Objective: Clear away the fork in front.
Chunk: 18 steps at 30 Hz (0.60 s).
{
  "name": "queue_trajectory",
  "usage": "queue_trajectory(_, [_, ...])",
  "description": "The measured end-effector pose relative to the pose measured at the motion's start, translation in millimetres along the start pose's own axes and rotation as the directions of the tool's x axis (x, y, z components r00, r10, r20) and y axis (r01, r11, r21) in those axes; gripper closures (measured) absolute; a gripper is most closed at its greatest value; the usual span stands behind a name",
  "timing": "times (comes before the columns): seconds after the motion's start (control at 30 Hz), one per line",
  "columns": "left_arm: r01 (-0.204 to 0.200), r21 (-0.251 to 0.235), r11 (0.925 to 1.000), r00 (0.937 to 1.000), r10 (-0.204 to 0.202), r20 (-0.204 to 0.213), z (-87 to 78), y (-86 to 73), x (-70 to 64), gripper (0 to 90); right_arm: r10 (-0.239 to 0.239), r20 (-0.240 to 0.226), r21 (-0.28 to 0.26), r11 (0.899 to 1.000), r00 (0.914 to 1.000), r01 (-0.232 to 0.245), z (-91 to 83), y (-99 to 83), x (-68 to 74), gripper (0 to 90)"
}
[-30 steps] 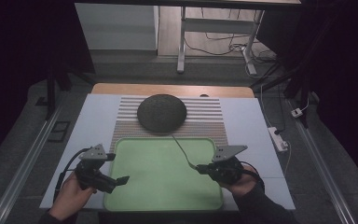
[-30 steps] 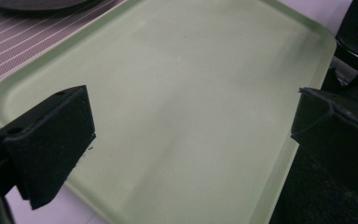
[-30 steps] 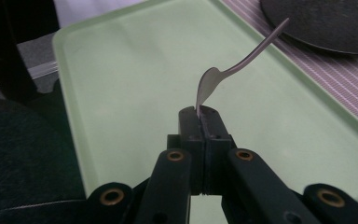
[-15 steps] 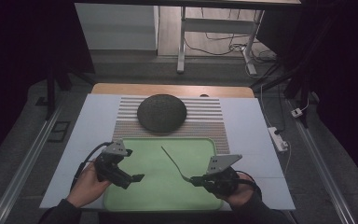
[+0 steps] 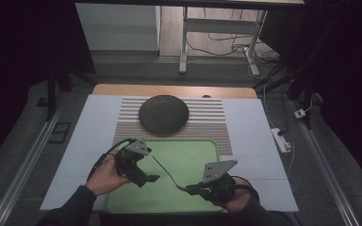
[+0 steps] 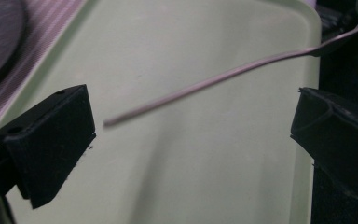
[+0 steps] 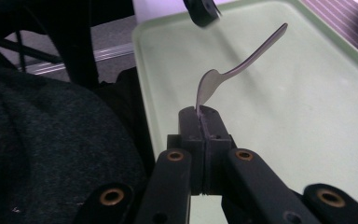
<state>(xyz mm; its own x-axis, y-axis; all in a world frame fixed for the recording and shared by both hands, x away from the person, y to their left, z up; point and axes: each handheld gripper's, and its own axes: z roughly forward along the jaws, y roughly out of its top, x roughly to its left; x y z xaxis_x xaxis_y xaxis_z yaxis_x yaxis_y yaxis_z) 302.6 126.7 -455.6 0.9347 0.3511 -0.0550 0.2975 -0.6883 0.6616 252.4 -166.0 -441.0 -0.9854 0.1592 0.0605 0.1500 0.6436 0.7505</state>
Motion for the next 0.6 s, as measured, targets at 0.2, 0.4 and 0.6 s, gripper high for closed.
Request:
queue_trajectory(0.2, [-0.114,0.036,0.9928,0.9917,0.111,0.064,12.0,6.7,-2.2,3.4,-0.029,-0.045,0.005,1.000,0.9986,0.029,4.3,2.7,2.6,90.0])
queue_trajectory(0.4, [-0.184,0.061,0.9811,0.9772,0.176,0.119,17.9,3.3,-1.2,16.0,-0.055,-0.091,0.013,0.998,0.9944,0.056,4.5,3.8,3.7,90.0])
queue_trajectory(0.6, [-0.289,0.100,0.9519,0.9506,0.274,0.147,21.5,-2.0,-6.7,35.1,-0.065,-0.125,0.023,0.997,0.9900,0.069,4.8,4.0,3.6,90.0])
